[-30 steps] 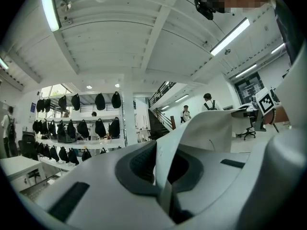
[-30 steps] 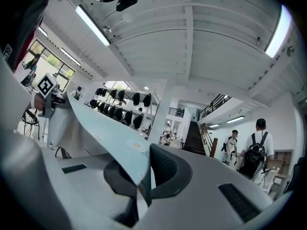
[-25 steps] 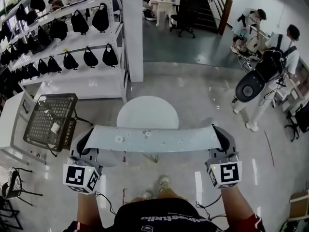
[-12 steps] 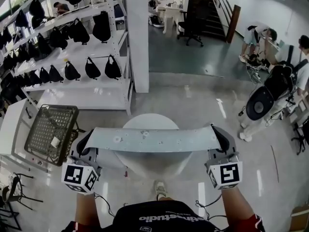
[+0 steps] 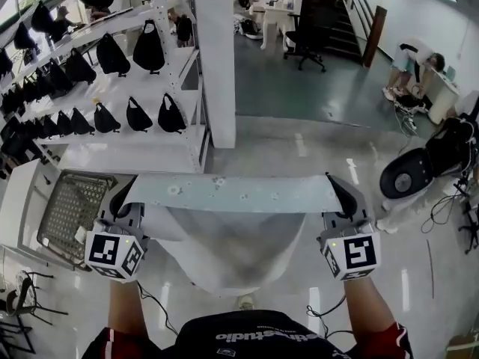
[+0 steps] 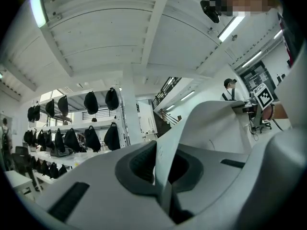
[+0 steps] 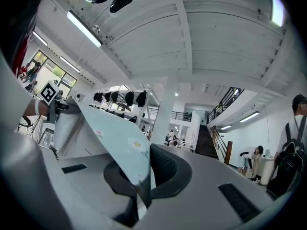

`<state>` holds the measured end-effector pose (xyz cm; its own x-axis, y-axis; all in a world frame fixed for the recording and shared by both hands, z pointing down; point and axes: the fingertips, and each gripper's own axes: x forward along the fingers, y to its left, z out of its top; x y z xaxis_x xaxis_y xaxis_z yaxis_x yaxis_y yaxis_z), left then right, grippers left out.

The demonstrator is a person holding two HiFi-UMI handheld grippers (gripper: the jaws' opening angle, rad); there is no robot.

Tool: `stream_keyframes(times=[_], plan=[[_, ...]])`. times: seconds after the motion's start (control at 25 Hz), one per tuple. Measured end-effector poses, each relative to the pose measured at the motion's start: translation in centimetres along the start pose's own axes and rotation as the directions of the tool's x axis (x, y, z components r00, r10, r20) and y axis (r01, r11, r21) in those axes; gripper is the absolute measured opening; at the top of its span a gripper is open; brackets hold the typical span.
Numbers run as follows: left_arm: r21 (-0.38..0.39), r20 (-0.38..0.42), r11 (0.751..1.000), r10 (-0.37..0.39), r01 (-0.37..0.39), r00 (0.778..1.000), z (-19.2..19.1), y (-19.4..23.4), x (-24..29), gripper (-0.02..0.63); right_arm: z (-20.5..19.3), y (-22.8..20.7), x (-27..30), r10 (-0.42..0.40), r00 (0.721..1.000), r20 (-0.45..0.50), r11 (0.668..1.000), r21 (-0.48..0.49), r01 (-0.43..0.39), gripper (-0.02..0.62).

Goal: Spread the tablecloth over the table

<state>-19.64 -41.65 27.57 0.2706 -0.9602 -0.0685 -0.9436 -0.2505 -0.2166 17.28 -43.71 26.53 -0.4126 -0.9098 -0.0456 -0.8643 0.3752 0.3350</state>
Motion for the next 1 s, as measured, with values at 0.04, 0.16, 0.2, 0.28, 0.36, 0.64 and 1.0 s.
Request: stream_keyframes(times=[0.04, 0.16, 0.2, 0.28, 0.36, 0.64, 1.0], plan=[[0.006, 0.009, 1.000, 0.006, -0.006, 1.000, 0.4, 0.3, 1.3, 0.017, 0.1, -0.9, 1.3, -0.002, 1.000, 0.009, 1.000, -0.004, 0.002, 0.023], [0.027, 0.038, 0.999, 0.020, -0.021, 0.999, 1.9, 1.6, 5.1, 0.017, 0.9, -3.3, 5.0, -0.012, 0.999, 0.037, 1.000, -0.001, 0.012, 0.024], [0.033, 0.048, 0.999, 0.021, -0.023, 0.999, 2.3, 2.0, 6.4, 0.017, 1.4, -4.1, 6.1, -0.016, 0.999, 0.047, 1.000, 0.000, 0.016, 0.025], [0.044, 0.069, 0.999, 0.024, -0.027, 0.997, 3.3, 2.9, 8.7, 0.017, 2.5, -5.4, 7.9, -0.027, 0.997, 0.074, 1.000, -0.008, 0.027, 0.025], [0.058, 0.095, 0.998, 0.032, -0.038, 0.995, 4.3, 3.5, 10.3, 0.017, 3.8, -6.4, 9.2, -0.036, 0.994, 0.107, 0.999, -0.026, 0.039, 0.025], [0.100, 0.034, 0.995, 0.008, -0.012, 0.999, 0.6, 2.8, 11.7, 0.017, 0.6, -6.4, 10.2, -0.052, 0.998, 0.047, 0.996, -0.064, 0.054, 0.025], [-0.056, -0.230, 0.994, -0.104, 0.093, 0.968, -17.1, -0.9, 7.5, 0.017, -14.9, 0.9, 7.7, 0.024, 0.963, -0.270, 0.999, 0.045, -0.012, 0.025]])
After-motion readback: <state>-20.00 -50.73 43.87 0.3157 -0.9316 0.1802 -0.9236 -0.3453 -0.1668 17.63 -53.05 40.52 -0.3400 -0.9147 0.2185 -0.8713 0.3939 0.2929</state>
